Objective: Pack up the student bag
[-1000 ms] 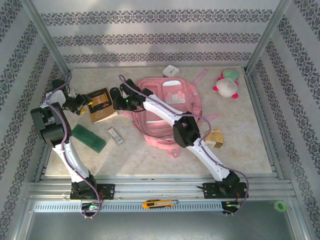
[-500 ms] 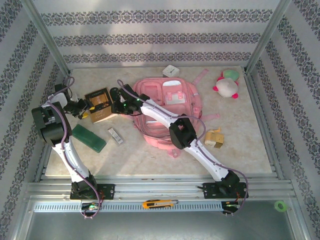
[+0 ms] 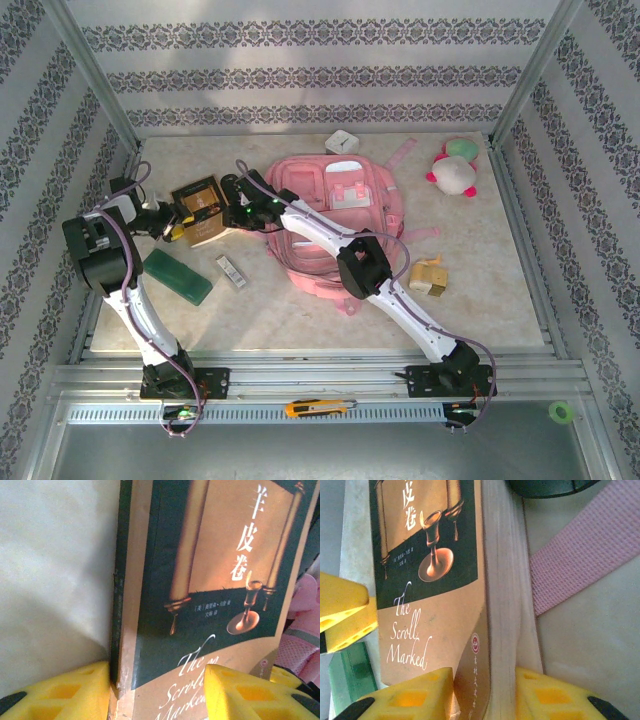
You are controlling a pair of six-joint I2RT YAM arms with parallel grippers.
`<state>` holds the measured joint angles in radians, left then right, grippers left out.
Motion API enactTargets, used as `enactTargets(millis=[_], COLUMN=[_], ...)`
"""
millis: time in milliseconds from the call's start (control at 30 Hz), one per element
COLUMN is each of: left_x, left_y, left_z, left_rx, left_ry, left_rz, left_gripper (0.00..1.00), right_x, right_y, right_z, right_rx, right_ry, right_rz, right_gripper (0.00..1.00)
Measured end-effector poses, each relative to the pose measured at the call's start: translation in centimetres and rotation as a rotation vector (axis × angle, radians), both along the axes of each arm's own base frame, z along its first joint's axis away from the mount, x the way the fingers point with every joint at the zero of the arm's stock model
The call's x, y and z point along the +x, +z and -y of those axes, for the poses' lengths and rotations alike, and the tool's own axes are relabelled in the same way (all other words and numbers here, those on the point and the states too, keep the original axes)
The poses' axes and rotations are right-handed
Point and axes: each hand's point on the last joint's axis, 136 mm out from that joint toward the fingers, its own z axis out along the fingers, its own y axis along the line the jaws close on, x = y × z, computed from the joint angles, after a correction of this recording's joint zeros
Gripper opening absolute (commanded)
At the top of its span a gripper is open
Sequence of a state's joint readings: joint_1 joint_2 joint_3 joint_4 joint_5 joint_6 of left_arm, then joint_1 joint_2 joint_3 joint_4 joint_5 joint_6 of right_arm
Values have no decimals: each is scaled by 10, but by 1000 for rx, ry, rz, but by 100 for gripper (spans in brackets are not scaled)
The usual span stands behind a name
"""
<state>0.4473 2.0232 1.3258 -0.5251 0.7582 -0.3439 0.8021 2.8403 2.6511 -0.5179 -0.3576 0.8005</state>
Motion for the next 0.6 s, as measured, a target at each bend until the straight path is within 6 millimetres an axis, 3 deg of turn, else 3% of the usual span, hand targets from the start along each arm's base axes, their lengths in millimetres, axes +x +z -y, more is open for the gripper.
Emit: enactTargets(millis=[433,600], left_x=[23,31], left_y=[32,35], left_z=[16,23], left_rx=[-62,-58], left_ry=[10,1], left_rz=[170,208], left_gripper=[50,49], right_x=[8,9], right_y=[-3,-3], right_z=[8,11], right_rx=[4,3], right_ry=[-47,-57], right_rz=[-41,-52], right_gripper=[27,26])
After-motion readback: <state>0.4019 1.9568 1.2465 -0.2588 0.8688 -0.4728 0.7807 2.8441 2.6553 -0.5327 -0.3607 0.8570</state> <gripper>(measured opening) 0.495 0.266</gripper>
